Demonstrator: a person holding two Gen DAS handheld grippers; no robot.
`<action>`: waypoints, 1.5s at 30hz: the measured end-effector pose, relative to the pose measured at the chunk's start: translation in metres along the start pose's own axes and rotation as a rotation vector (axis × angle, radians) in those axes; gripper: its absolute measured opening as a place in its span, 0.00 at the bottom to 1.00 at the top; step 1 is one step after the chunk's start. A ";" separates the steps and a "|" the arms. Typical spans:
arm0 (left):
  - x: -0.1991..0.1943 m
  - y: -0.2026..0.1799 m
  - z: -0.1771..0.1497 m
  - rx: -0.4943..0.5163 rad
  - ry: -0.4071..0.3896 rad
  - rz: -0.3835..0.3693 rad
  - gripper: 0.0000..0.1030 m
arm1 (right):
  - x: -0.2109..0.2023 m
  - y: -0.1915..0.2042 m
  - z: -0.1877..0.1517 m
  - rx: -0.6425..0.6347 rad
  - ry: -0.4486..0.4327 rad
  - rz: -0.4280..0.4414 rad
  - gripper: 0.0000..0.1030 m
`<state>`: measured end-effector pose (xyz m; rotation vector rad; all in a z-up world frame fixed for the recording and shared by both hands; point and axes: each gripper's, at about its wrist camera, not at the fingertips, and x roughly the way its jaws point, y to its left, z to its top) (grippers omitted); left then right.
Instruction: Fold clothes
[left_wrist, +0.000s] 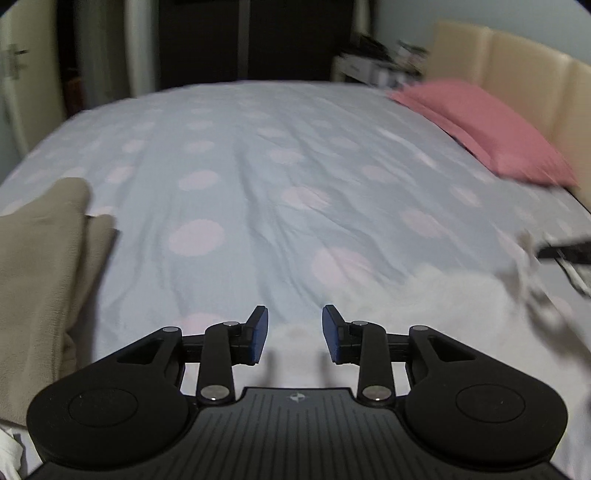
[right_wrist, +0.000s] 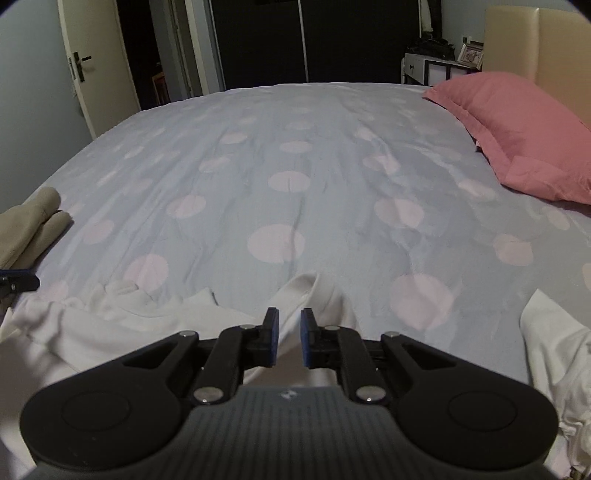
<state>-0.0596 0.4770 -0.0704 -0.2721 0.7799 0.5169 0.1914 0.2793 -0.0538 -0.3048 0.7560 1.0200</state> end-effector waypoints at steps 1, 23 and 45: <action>-0.003 -0.004 -0.002 0.028 0.020 -0.020 0.29 | -0.003 0.001 -0.001 -0.003 0.009 0.014 0.16; 0.054 -0.027 -0.036 0.140 0.090 0.041 0.27 | 0.072 0.067 -0.031 -0.137 0.129 0.067 0.13; -0.039 -0.063 -0.012 0.106 -0.180 0.028 0.41 | -0.132 -0.058 -0.057 0.180 -0.251 0.403 0.42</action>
